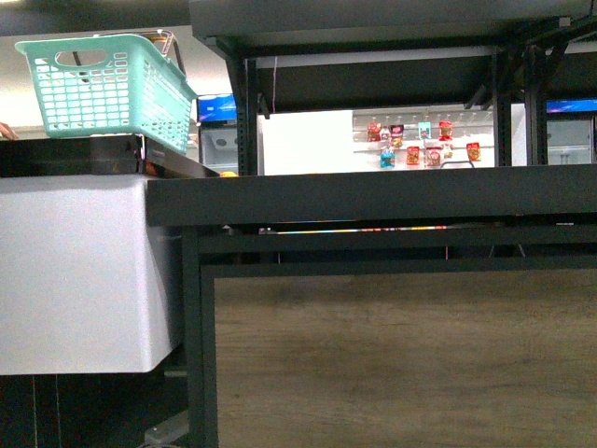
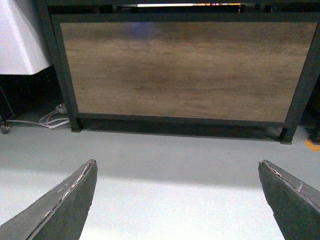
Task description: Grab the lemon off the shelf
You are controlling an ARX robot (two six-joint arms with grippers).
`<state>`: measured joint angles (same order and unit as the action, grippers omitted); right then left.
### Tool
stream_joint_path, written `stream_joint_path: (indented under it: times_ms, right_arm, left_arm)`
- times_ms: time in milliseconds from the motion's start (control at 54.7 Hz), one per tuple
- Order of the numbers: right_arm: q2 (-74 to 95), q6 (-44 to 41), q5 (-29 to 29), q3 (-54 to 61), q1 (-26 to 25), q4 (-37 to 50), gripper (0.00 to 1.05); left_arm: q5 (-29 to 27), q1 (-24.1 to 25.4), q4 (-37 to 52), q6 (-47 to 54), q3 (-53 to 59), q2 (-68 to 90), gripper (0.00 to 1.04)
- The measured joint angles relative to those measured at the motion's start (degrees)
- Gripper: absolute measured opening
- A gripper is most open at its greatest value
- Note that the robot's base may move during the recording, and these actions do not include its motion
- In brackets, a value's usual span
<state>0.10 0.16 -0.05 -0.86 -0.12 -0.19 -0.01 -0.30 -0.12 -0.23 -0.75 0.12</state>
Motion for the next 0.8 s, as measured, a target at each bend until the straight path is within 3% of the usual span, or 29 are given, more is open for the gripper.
stream_joint_path:
  times_ms: [804]
  right_arm:
    - [0.00,-0.02,0.02,-0.02,0.00,0.00,0.97]
  left_arm:
    - [0.04,0.00,0.00,0.00,0.00,-0.02,0.97]
